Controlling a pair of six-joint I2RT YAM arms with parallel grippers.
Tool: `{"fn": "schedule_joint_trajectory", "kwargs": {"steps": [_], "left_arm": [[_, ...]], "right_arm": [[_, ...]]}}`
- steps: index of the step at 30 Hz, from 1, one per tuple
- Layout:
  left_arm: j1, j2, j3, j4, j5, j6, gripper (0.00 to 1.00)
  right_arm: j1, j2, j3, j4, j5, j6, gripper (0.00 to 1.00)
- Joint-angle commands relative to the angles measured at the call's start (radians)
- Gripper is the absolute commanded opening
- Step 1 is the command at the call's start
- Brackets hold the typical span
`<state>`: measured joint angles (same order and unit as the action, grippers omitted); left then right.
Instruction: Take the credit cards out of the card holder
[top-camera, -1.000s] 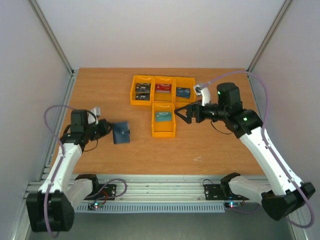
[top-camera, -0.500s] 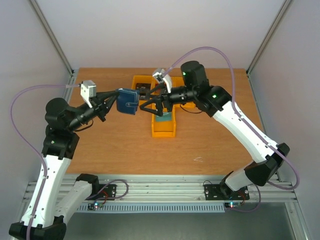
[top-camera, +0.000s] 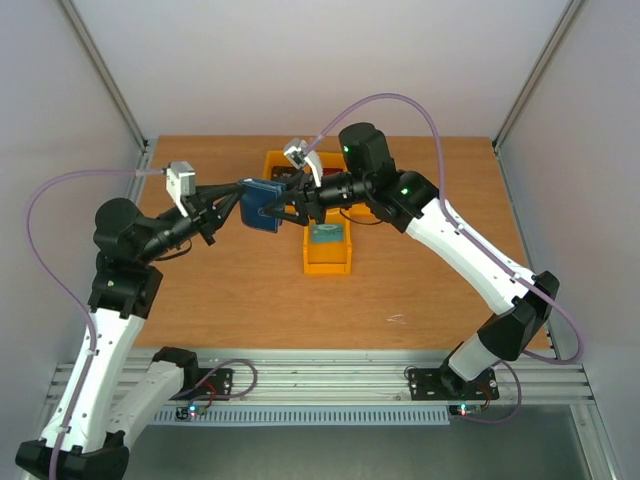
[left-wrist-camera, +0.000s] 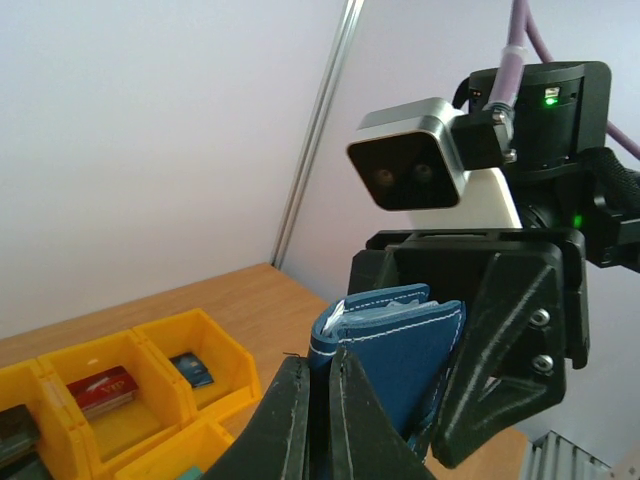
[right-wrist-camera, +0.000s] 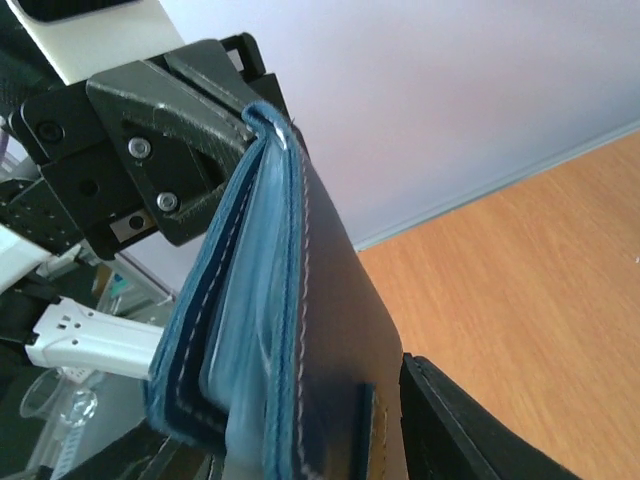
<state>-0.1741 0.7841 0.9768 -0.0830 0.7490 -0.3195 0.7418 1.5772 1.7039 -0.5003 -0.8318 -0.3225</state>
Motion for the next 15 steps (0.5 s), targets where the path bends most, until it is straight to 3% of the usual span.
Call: {"fn": "schedule_joint_trajectory", "kwargs": {"steps": [1, 7, 9, 10, 12, 13, 15], "left_arm": [[-0.008, -0.009, -0.027, 0.127, 0.047, -0.054, 0.0], [-0.013, -0.015, -0.046, 0.144, 0.081, -0.089, 0.0], [-0.012, -0.016, -0.052, 0.126, 0.084, -0.095, 0.0], [-0.013, -0.015, -0.057, 0.116, 0.071, -0.105, 0.06], [-0.013, -0.017, -0.085, 0.109, 0.067, -0.153, 0.5], [-0.013, -0.019, -0.101, 0.115, 0.086, -0.165, 0.57], [-0.013, -0.022, -0.14, 0.156, 0.149, -0.163, 0.6]], "right_arm": [[0.009, 0.0, 0.026, 0.062, 0.002, 0.043, 0.4], [0.009, -0.006, 0.027, 0.057, -0.015, 0.049, 0.02], [0.009, -0.013, 0.027, 0.045, -0.019, 0.039, 0.01], [0.009, -0.015, 0.029, 0.032, -0.025, 0.028, 0.01], [0.006, -0.024, 0.043, -0.009, -0.045, -0.014, 0.01], [0.004, -0.027, 0.053, -0.041, -0.067, -0.045, 0.01], [0.002, -0.02, 0.099, -0.139, -0.122, -0.13, 0.01]]}}
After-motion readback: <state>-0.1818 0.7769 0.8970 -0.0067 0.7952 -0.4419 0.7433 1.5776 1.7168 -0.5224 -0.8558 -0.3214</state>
